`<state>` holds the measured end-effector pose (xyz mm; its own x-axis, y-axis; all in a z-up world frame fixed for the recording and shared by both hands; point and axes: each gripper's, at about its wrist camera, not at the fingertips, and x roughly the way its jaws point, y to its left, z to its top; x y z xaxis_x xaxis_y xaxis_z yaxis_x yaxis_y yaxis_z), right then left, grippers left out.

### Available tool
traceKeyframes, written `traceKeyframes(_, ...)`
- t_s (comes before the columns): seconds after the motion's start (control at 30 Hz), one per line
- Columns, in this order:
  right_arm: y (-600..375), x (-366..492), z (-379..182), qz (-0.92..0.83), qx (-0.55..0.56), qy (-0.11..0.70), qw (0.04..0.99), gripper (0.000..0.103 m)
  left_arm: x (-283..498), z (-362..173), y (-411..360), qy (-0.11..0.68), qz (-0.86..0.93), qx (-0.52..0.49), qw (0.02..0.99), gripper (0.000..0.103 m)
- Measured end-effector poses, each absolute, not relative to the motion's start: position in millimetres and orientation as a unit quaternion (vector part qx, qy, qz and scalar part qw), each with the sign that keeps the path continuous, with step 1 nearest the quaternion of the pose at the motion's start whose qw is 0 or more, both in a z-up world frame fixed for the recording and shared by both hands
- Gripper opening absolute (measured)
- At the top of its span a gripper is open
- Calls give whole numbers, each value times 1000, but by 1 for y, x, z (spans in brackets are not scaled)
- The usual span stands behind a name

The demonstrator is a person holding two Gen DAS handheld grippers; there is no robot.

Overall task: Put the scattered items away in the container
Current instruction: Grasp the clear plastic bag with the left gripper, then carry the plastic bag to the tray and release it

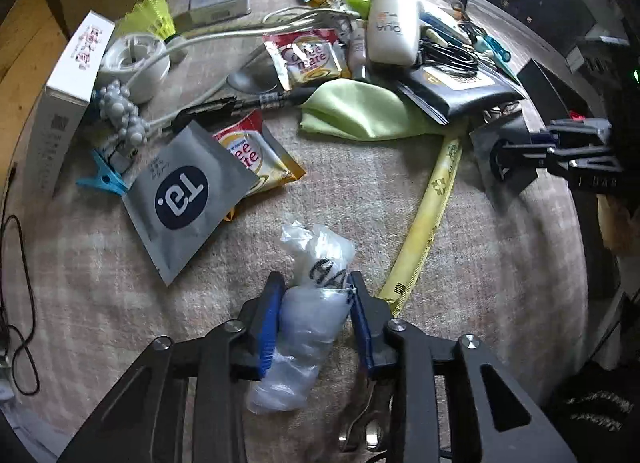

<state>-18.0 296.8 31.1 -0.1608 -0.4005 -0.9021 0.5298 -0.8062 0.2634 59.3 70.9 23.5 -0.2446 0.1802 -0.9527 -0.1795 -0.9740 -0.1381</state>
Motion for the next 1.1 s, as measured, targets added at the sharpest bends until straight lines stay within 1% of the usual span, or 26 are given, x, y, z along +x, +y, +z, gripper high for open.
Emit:
traceKeyframes(0.03, 298, -16, 32, -760, 570, 50, 307, 18, 60, 25, 69, -8, 791, -602, 110, 28)
traceKeyframes(0.1, 302, -16, 36, -761, 570, 25, 309, 14, 62, 29, 63, -16, 796, -596, 99, 28)
traceKeyframes(0.33, 317, -11, 62, -779, 547, -23, 306, 13, 70, 57, 40, -56, 816, -572, 69, 27)
traceKeyframes(0.57, 358, -3, 99, -808, 513, -63, 282, 13, 66, 94, 59, -72, 833, -541, 86, 27)
traceKeyframes(0.73, 403, 5, 122, -834, 489, -83, 241, 13, 51, 108, 111, -64, 835, -530, 135, 27)
traceKeyframes(0.87, 454, 17, 140, -857, 468, -102, 189, 13, 46, 119, 170, -37, 829, -525, 190, 27)
traceKeyframes(1.1, 565, 52, 156, -884, 442, -141, 54, 13, 45, 126, 279, -17, 804, -521, 287, 27)
